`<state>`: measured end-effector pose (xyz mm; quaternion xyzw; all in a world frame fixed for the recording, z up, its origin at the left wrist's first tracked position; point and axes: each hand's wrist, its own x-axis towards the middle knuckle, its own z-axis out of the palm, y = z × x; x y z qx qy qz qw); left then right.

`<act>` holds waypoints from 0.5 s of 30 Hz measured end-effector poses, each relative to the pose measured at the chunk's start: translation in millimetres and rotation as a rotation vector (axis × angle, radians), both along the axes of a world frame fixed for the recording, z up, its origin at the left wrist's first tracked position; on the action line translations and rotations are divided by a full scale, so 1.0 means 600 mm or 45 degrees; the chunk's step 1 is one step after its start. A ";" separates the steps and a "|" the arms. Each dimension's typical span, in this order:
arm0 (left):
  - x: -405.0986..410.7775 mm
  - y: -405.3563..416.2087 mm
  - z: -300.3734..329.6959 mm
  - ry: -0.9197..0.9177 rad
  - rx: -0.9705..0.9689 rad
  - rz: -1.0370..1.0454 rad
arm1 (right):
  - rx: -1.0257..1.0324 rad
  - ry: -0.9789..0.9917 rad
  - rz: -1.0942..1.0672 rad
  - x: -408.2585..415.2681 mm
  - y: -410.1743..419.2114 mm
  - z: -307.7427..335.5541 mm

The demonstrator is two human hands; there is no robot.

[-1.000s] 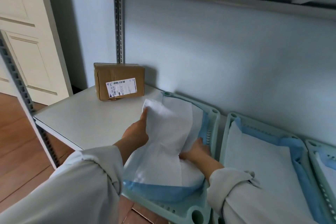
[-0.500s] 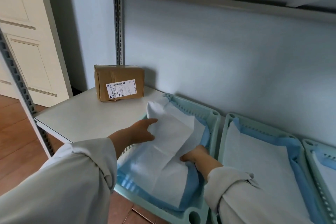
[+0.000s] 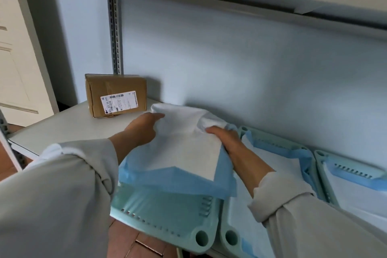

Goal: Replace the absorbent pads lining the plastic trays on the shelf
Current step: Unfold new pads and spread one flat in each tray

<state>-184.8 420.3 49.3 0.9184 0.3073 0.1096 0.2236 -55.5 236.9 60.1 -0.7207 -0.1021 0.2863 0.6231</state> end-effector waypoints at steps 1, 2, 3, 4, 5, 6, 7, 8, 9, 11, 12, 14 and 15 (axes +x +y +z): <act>0.005 0.004 0.009 -0.018 0.002 0.011 | 0.067 -0.052 -0.040 0.000 -0.007 0.019; 0.007 0.007 0.016 -0.019 0.004 0.015 | 0.139 -0.042 -0.036 0.000 -0.014 0.028; 0.007 0.011 0.019 0.003 0.015 0.008 | 0.186 0.035 0.016 0.000 -0.022 0.031; 0.006 0.016 0.019 0.043 0.035 -0.009 | 0.190 0.146 0.088 -0.001 -0.030 0.025; 0.002 0.017 0.016 0.097 0.055 -0.029 | 0.137 0.247 0.143 -0.005 -0.038 0.011; -0.006 0.014 0.009 0.164 0.074 -0.047 | 0.003 0.290 0.164 -0.011 -0.047 -0.007; -0.012 0.012 -0.002 0.232 0.092 -0.058 | -0.152 0.290 0.156 -0.017 -0.052 -0.025; -0.020 0.006 -0.013 0.297 0.115 -0.060 | -0.295 0.238 0.138 -0.027 -0.057 -0.041; -0.026 0.001 -0.027 0.352 0.138 -0.058 | -0.415 0.161 0.120 -0.035 -0.062 -0.056; -0.033 -0.015 -0.049 0.421 0.183 -0.054 | -0.575 0.051 0.099 -0.042 -0.068 -0.085; -0.034 -0.025 -0.057 0.444 0.191 -0.066 | -0.623 0.028 0.101 -0.047 -0.070 -0.095; -0.030 -0.043 -0.071 0.486 0.176 -0.110 | -0.704 0.004 0.120 -0.057 -0.071 -0.103; -0.028 -0.052 -0.079 0.508 0.162 -0.125 | -0.733 -0.026 0.122 -0.060 -0.069 -0.105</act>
